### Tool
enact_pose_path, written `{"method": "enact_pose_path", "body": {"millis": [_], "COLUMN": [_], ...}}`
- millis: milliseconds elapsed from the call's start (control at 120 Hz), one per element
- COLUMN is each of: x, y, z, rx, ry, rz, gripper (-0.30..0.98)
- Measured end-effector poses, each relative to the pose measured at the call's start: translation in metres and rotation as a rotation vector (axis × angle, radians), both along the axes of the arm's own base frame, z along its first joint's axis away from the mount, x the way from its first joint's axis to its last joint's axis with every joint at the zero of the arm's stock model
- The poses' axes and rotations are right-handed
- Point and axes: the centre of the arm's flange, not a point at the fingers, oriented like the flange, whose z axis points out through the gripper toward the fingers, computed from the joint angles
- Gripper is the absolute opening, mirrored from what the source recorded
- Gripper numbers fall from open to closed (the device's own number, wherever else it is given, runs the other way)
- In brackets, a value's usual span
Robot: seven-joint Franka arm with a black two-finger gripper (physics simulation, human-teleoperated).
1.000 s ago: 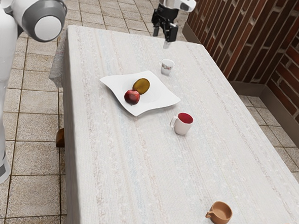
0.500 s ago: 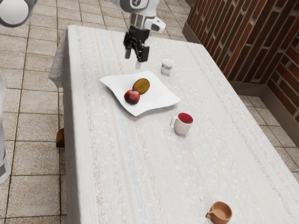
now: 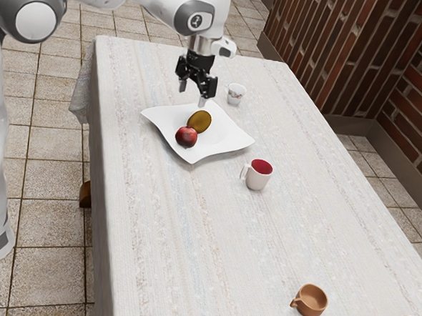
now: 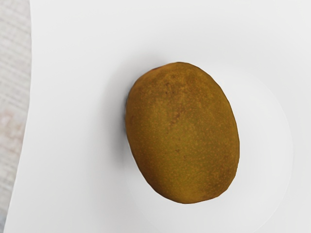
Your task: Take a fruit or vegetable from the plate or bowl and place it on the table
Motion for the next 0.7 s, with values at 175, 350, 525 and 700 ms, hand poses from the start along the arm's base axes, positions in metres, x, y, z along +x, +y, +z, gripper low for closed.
{"method": "enact_pose_path", "body": {"millis": [175, 350, 525, 700], "x": [0.0, 0.002, 0.015, 0.035], "y": [0.006, 0.011, 0.005, -0.028], "z": [-0.016, -0.02, -0.028, -0.035], "rx": [0.0, 0.004, 0.01, 0.003], "ry": [0.016, 0.017, 0.028, 0.034], "rz": [0.062, 0.111, 0.13, 0.097], "gripper": [0.69, 0.69, 0.69, 0.69]}}
